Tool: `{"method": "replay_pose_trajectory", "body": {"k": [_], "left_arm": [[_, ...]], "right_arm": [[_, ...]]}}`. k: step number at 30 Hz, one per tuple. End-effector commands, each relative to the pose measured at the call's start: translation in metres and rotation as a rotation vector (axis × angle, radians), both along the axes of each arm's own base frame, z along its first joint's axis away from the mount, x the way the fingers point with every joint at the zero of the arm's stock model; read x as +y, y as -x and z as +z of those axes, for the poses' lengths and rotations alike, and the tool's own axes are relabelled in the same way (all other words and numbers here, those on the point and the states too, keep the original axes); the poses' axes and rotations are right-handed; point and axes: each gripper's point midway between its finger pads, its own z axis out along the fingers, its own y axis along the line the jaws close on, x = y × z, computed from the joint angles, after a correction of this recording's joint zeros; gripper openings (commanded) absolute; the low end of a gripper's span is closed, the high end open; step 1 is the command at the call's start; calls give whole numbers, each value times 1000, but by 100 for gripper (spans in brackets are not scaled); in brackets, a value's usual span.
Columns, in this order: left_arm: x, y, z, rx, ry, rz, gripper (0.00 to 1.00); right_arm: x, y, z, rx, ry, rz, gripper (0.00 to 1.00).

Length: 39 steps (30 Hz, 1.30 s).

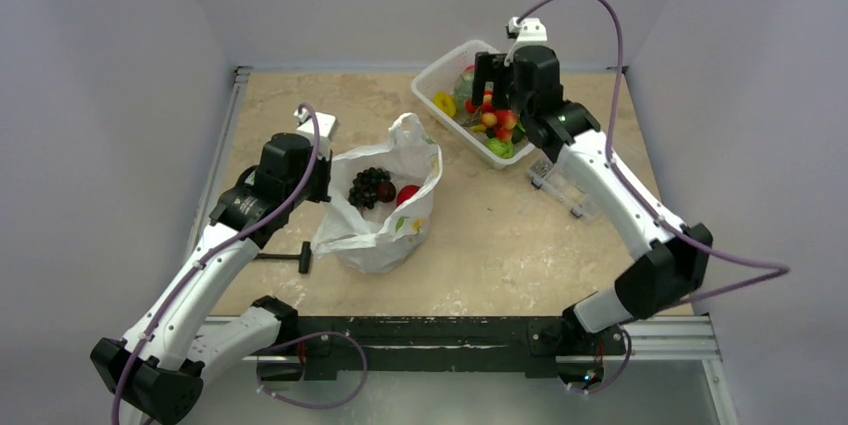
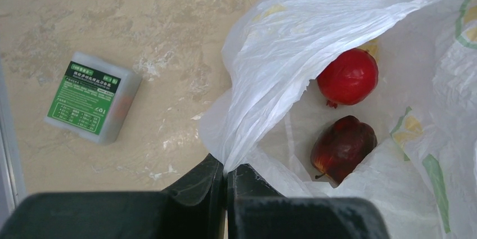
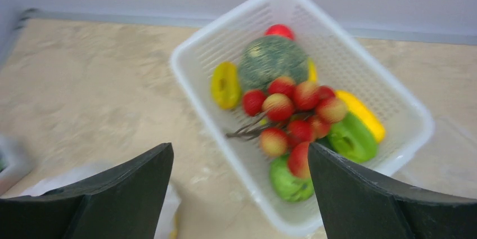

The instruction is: Take the fake fruits out of the plastic bag

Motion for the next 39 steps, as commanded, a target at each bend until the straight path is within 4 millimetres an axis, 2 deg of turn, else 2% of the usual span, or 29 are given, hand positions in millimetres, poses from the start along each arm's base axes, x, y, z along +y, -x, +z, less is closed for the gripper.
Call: {"method": "replay_pose_trajectory", "body": {"k": [1, 6, 9, 11, 13, 15, 20, 22, 23, 25, 30, 34, 39], "left_arm": [[-16, 0, 9, -13, 50, -68, 0], [-21, 1, 8, 4, 58, -96, 0], [-22, 1, 7, 10, 56, -100, 0], [-22, 1, 6, 15, 55, -103, 0], [-22, 0, 6, 15, 54, -102, 0], [-21, 1, 7, 13, 52, -100, 0], [-17, 2, 9, -5, 44, -85, 0], [-17, 1, 9, -9, 43, -83, 0], [-17, 1, 8, -7, 43, -85, 0], [-18, 1, 8, -4, 45, -89, 0], [-17, 1, 8, -7, 45, -89, 0], [-16, 1, 11, -22, 48, -84, 0], [-16, 1, 10, -26, 47, -80, 0]], "right_arm": [[52, 55, 14, -30, -159, 281, 89], [104, 137, 48, -132, -175, 610, 89], [128, 185, 72, -227, -164, 769, 90], [147, 213, 82, -238, -167, 887, 89], [171, 233, 77, -203, -164, 988, 88], [193, 242, 65, -161, -138, 1041, 86], [224, 224, 25, -103, -95, 926, 74], [224, 200, 8, -81, -57, 786, 64], [222, 191, 5, -76, -39, 735, 56], [225, 175, -15, -39, 25, 668, 45], [234, 154, -64, 49, 186, 623, 33], [249, 154, -98, 87, 206, 675, 34], [255, 150, -139, 133, 249, 678, 48]]}}
